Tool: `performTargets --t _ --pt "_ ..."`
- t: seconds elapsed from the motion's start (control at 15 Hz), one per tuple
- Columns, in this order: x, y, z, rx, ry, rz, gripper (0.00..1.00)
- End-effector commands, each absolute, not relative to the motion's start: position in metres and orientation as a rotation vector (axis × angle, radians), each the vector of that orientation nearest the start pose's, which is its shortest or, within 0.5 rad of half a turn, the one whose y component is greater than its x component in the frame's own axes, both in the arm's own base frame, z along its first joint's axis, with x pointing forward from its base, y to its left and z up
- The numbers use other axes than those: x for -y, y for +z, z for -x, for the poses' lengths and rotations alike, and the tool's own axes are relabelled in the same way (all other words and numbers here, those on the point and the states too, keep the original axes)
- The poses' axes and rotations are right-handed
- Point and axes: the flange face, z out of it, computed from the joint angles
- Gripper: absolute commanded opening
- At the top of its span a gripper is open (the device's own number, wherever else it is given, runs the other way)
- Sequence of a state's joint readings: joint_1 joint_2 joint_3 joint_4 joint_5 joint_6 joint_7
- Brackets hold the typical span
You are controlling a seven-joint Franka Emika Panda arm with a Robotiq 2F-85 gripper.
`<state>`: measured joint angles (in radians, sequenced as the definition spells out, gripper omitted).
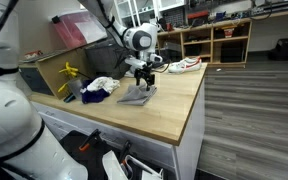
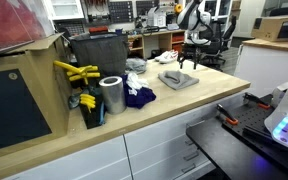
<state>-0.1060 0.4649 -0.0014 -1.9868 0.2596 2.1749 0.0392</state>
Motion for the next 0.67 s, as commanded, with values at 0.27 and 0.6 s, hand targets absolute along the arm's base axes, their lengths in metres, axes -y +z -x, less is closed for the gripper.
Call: performTargets --t 0.27,0.6 --pt "0.083 0.160 -0.574 -0.848 0.461 2.512 1.00" --pt "0.087 0.161 -0.577 -0.937 0.427 2.391 1.00"
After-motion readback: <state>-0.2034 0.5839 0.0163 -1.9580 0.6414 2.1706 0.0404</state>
